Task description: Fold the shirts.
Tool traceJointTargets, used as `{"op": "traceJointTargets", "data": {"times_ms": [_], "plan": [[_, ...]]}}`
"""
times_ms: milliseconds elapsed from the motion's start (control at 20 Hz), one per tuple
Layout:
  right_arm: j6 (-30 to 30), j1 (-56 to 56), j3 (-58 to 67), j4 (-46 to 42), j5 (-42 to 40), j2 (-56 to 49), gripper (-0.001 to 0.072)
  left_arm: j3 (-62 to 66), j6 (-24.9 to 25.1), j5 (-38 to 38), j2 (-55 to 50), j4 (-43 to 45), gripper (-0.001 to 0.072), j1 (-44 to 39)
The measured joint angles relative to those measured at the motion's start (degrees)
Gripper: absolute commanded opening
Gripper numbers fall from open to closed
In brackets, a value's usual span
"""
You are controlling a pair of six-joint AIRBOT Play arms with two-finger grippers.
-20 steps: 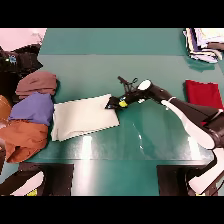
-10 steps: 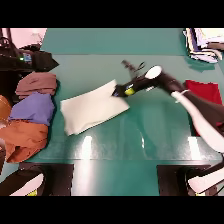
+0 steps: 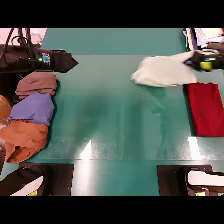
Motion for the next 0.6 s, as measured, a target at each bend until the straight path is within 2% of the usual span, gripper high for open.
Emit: {"op": "traceJointTargets", "data": {"times_ms": [250,450,600], "plan": [[1.2,-11.7,0.1,1.0,-2.2,0.0,0.0016,0.0,-0.5,1.9,0.0,0.0,0.0024,-1.7],[1.4,-15.2,3.2,3.1,-4.0,0.0,0.0015,0.0,-0.6,2.3,0.0,0.0,0.0024,-2.1],[1.9,-16.0,7.3,3.1,-2.3,1.2,0.0015,0.0,-0.6,2.4,0.0,0.0,0.0024,-2.1]]}}
